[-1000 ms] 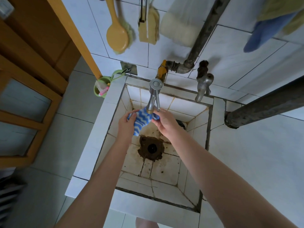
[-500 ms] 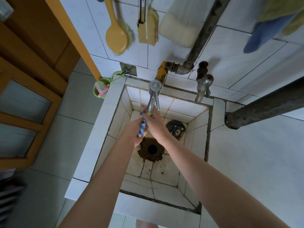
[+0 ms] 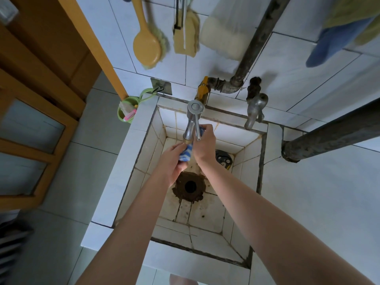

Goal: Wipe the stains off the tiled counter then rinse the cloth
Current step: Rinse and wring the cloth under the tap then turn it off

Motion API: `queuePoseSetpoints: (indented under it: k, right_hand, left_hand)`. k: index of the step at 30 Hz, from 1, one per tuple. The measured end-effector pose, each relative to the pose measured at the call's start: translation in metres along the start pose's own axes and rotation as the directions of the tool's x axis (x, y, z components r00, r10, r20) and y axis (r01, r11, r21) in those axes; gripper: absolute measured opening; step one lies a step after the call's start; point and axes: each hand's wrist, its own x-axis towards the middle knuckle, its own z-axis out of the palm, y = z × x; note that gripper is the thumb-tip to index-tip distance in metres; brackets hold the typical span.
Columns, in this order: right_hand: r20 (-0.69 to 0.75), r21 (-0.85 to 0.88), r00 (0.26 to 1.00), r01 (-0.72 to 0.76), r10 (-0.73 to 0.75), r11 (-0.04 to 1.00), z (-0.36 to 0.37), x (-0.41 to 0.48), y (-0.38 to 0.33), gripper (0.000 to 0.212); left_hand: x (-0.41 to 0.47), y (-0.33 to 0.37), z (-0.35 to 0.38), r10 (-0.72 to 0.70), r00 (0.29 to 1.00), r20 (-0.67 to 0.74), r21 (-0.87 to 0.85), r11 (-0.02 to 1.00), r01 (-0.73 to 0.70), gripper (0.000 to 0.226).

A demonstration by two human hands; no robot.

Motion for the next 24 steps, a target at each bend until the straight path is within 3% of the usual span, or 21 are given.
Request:
queuePoseSetpoints:
  k: [4,8,12,17,21,24]
  right_hand:
    - [0.173,0.037,0.985,-0.029,0.022,0.999,0.009,-0.023,0.008,0.024]
    - [0.395,0.256,0.911,-0.235,0.121,0.937,0.016,-0.042,0.010,0.020]
    - [0.419,0.239,0.904,-0.193,0.078,0.952,0.013,-0.045,0.008,0.034]
    - [0.275,0.100,0.948,-0.196,0.163,0.975,0.013,-0.028,0.007,0.021]
    - [0.211,0.060,0.954,-0.232,0.215,0.971,0.012,-0.020,0.008,0.029]
    - [0.404,0.239,0.902,-0.266,0.154,0.934,0.006,-0.037,0.010,0.034]
  left_hand:
    - [0.000,0.001,0.001,0.021,0.989,-0.145,-0.055,0.998,-0.029,0.023]
    - [0.010,0.002,0.004,0.034,0.948,-0.317,-0.026,0.999,-0.044,0.034]
    - [0.011,0.000,0.005,0.034,0.961,-0.276,0.070,0.997,-0.015,0.032]
    - [0.011,-0.003,0.007,0.097,0.969,-0.226,0.301,0.953,-0.026,0.024]
    - [0.010,0.001,0.006,0.096,0.979,-0.182,0.144,0.987,-0.070,0.023]
    - [0.010,0.002,0.007,0.159,0.974,-0.160,0.112,0.983,-0.142,0.024]
